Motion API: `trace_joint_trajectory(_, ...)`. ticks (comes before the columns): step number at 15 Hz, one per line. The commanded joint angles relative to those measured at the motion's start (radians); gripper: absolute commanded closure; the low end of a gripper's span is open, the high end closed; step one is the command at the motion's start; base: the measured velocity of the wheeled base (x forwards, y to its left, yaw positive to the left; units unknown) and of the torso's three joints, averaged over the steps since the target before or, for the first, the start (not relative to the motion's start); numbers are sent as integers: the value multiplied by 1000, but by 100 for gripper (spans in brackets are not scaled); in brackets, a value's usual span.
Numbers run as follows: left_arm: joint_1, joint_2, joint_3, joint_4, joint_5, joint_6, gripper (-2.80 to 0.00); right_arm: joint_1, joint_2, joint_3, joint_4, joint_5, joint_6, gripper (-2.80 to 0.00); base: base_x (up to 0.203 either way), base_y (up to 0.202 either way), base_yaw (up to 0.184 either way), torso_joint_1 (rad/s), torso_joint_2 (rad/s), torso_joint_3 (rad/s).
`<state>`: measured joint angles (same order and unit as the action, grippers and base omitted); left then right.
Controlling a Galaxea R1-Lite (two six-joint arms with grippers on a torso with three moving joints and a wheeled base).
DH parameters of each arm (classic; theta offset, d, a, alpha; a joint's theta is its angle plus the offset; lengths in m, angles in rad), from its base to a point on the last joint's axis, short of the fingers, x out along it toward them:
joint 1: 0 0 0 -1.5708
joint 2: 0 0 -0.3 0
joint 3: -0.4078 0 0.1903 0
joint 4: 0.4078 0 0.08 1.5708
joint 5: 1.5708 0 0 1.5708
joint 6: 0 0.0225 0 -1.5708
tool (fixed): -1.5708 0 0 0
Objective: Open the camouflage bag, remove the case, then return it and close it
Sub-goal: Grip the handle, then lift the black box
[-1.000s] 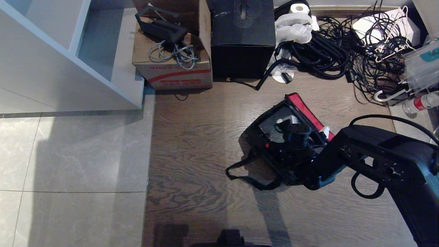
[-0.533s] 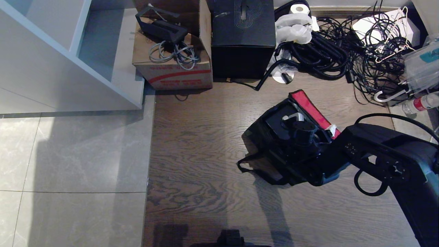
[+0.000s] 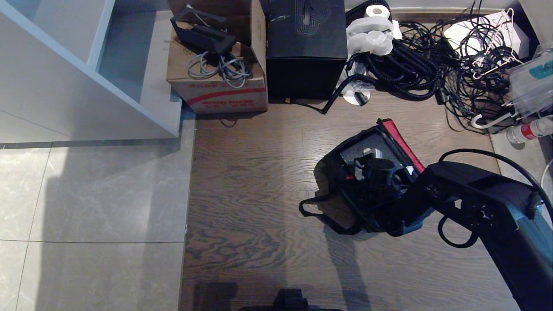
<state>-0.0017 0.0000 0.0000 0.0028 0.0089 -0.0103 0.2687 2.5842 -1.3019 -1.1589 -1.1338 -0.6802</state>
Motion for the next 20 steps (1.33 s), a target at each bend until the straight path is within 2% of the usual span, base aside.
trace_joint_trajectory(1,0,0,0,0,0,0,0,1,25,-12,-13,-4,-2,0,0,0,0,0,0,0)
trace_joint_trajectory(8,0,0,0,0,0,0,0,44,-6,-15,-56,-22,-4,0,0,0,0,0,0,0)
trace_joint_trajectory(20,0,0,0,0,0,0,0,162,-339,125,-33,-28,-51,0,0,0,0,0,0,0)
